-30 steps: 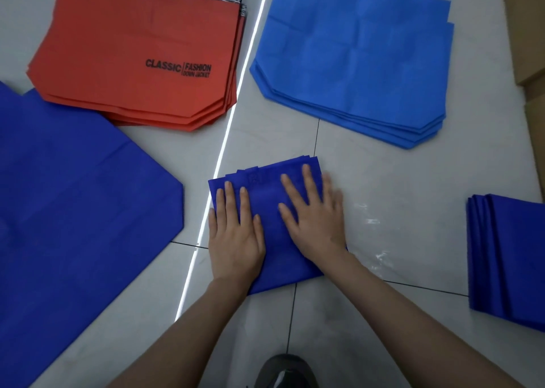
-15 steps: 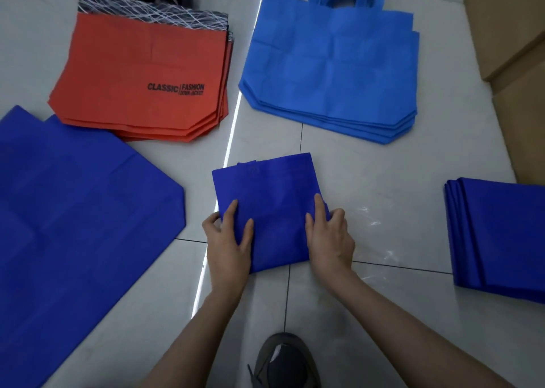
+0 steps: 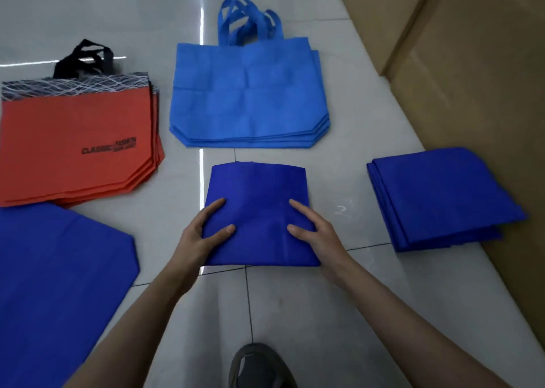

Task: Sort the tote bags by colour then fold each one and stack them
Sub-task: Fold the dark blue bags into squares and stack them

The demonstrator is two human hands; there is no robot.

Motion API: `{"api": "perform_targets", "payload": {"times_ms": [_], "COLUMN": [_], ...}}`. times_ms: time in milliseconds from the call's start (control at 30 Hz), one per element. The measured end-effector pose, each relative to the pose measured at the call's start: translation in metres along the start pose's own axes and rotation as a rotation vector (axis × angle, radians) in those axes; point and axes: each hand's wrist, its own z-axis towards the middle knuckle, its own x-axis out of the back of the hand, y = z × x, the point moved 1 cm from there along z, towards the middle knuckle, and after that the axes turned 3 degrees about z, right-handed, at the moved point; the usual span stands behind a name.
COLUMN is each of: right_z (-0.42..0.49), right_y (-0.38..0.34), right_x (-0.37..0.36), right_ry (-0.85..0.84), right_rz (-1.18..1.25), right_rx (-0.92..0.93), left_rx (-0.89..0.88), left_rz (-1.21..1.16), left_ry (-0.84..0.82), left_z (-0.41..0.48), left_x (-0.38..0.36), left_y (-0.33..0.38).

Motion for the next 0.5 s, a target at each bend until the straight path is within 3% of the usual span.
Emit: {"api": "perform_targets", "payload": {"times_ms": [133,267,400,500], "right_z": [-0.025,-0.049,-0.053,-0.043], "right_y": [-0.013,-0.022,-0.026,-0.019], "right_x": [0.038,0.078,0.124,0.144], "right_ry": [0.372,0.786,1.15,1.299], "right_rz": [0.019,0.131,0.223,0.176], "right_rx": [0.215,0.397,0.431,0.28], "left_rx": [-0.217,-0.42,-0.426,-0.412], "left_rz": [0.274,0.436,0.525,0.551], "left_ry": [-0.124,-0.041,-0.127,-0.182], "left_z": [0.029,0.04,0.032,0.026], "left_x": [-0.058,-0.123,-0.15,-0.144], "left_y": [0.044,0.076,0.071,0.051]}}
